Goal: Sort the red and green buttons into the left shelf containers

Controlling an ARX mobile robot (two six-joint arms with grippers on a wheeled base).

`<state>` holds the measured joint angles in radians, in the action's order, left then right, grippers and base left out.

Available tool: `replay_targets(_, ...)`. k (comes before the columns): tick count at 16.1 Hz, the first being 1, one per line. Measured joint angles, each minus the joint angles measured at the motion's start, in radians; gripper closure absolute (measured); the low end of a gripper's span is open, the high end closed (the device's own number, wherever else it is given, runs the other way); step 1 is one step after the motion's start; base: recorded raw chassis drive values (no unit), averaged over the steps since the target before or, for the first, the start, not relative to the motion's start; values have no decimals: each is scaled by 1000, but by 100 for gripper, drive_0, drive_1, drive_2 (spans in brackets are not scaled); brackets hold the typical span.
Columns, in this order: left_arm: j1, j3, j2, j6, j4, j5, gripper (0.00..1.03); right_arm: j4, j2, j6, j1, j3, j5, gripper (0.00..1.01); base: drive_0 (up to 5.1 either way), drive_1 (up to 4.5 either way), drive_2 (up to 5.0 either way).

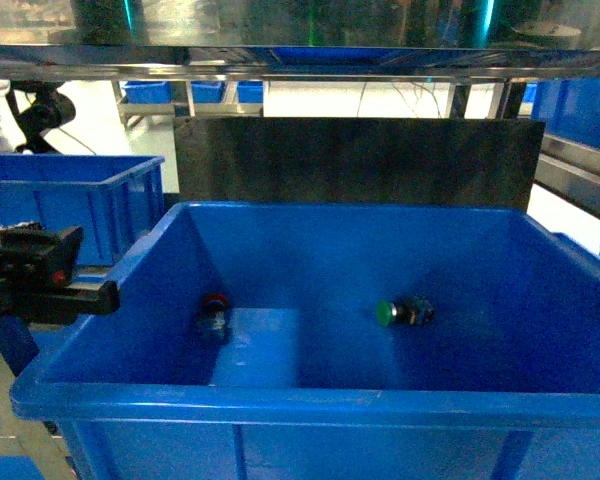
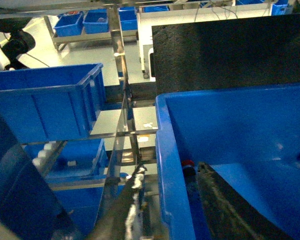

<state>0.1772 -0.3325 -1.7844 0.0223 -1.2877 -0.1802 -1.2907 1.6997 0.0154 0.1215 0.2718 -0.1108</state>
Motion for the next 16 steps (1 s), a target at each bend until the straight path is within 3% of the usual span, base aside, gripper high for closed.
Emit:
replay_targets(2,-32,101,118,-13,4,32,98,8,-114,1,-30,-86,13,100,0,0,0)
replay_targets(3,-44,129,169,-15,4,44,101,7,-163,-1,-38,-109,19,99,0,0,0)
replay_targets(5,-69,192,298,-18,2,69,101,16,-296,-1,-47,-160,40,99,0,0,0)
replay_targets(6,-83,224,376,-18,14,82,101,70,-375,-1,-95,-187,101,99,0,0,0)
replay_targets(8,-102,265,505,-18,104,100,101,163,-494,-1,-127,-224,104,99,0,0,0)
replay_targets(10,-159,291,607,-18,176,174,101,246,-603,-1,-122,-239,111,99,0,0,0)
replay_targets(11,-175,296,644,-19,209,173,101,339,-667,-1,-122,-236,111,99,0,0,0)
replay_targets(12,-182,299,742,-19,324,173,101,432,-783,-1,-122,-236,111,99,0,0,0)
replay_targets(16,-174,312,1040,-19,576,180,101,627,-1012,-1,-122,-259,112,99,0,0,0)
